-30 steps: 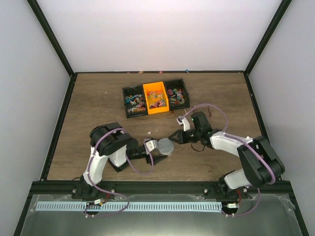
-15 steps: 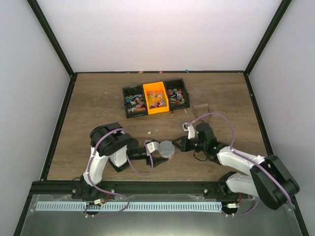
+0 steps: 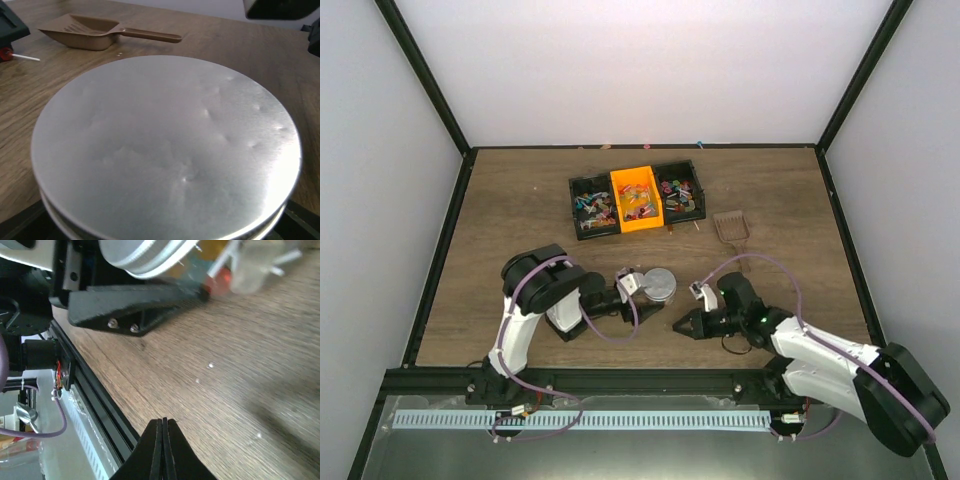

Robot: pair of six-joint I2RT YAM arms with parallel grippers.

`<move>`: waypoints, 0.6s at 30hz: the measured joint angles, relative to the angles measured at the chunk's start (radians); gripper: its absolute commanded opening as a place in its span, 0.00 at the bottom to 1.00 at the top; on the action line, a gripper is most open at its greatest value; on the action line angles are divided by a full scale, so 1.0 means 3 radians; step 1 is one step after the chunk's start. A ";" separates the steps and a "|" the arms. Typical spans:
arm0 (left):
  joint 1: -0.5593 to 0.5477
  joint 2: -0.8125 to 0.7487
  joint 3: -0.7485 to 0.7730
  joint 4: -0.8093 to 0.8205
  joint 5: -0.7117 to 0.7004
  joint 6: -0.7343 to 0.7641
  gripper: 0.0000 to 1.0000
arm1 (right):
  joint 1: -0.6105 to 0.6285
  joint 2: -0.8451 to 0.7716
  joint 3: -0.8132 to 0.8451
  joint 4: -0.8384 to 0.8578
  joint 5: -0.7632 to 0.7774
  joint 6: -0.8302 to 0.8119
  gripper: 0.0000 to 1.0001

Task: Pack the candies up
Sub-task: Screw the bottle lid onto the packing bottle.

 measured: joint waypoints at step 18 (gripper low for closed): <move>0.0034 -0.0093 0.0179 -0.0421 -0.0441 0.0099 1.00 | -0.0546 0.0351 0.0628 -0.0610 -0.0078 -0.0331 0.01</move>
